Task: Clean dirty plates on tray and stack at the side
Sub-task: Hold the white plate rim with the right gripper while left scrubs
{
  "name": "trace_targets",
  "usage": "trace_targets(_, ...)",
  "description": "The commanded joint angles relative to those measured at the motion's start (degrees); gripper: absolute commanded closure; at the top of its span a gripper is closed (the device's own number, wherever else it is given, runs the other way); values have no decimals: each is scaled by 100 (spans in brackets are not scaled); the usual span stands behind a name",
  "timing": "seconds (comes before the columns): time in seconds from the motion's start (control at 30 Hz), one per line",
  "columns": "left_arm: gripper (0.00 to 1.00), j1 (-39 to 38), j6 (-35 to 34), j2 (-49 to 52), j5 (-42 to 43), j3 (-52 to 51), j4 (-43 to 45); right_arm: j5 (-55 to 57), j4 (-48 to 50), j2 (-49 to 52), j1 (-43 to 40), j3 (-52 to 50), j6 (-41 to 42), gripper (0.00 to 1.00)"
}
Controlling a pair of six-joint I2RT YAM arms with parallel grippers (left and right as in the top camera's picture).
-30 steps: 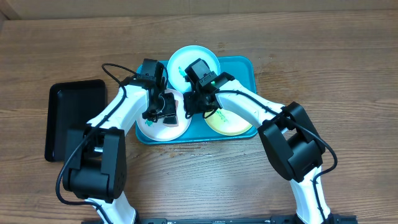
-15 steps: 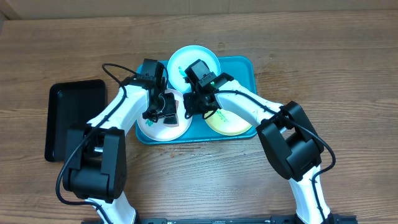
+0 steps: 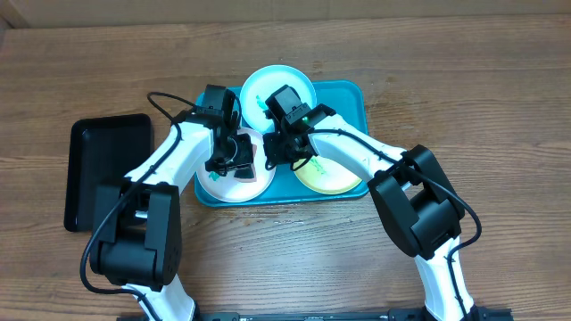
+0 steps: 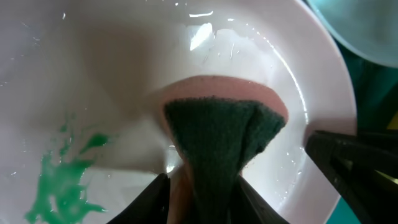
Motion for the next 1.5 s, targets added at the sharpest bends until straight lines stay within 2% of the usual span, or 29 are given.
trace_targets(0.0,65,-2,-15,-28,98,-238,79,-24,-22,125,-17,76,7,94)
trace_targets(0.1,66,-2,-13,-28,94,-339,175,-24,-39,125,-17,76,7,94)
trace_targets(0.23,84,2,31,-28,15,-352,214,-22,-63,125,-17,76,7,94)
trace_targets(0.33,95,42,28,-28,-376,-352,205,-22,-63,125,-17,76,4,94)
trace_targets(0.73,96,299,22,-31,-3202,-350,-334,-22,-61,125,-72,76,-20,94)
trace_targets(0.93,96,348,22,-46,-3379,-24,-472,-24,-76,125,-125,76,-20,94)
trace_targets(1.03,96,337,24,-46,-3143,297,-584,-24,-70,125,-125,76,-20,94)
trace_targets(1.1,96,339,28,-46,-2538,476,-573,-24,-66,125,-125,76,-20,94)
trace_targets(1.27,96,341,26,-26,-227,505,-133,-24,-42,125,-125,76,-17,94)
trace_targets(1.37,96,271,24,-4,719,387,208,-24,-37,125,-125,76,-17,94)
trace_targets(1.47,96,184,26,114,671,304,216,-24,-35,125,-125,76,-20,94)
